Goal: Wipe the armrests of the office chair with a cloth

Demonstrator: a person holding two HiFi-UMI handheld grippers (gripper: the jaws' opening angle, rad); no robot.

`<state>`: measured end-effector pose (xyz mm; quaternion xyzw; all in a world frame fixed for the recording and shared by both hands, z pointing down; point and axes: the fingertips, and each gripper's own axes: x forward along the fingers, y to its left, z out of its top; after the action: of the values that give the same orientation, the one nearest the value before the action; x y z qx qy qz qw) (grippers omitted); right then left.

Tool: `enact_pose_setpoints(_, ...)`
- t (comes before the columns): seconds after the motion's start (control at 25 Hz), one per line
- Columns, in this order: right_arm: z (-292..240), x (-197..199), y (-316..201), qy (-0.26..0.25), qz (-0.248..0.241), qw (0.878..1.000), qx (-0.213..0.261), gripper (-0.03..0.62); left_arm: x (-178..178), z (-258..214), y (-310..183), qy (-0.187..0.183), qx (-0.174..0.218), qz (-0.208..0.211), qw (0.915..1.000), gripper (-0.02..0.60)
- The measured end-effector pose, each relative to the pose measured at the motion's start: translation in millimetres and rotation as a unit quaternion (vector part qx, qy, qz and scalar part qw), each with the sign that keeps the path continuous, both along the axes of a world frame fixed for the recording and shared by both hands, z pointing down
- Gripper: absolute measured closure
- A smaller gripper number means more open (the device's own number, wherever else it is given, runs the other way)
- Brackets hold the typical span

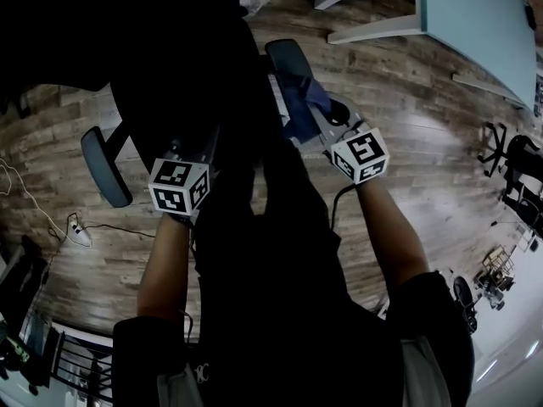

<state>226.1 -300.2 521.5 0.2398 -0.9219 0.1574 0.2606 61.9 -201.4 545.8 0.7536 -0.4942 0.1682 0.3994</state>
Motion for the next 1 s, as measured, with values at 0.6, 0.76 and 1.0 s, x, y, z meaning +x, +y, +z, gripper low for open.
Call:
enact_pose_setpoints(0.6,98.7,43.4,-32.7,0.074,-0.336,0.939,-0.022,0.557,50.0,13.7,-31.6,-0.038,-0.057,-0.090,0.9936,0.575)
enact_pose_setpoints(0.76,125.0,29.3,-35.0,0.067,-0.378,0.924,-0.004,0.557,65.0,19.1,-38.9,-0.046,-0.067,-0.100,0.9917,0.575)
enact_pose_setpoints(1.0,136.4,-15.6,-42.0,-0.001,-0.380,0.925,-0.032,0.557,70.6,22.7,-38.1,-0.065,-0.077,-0.094,0.9904,0.575)
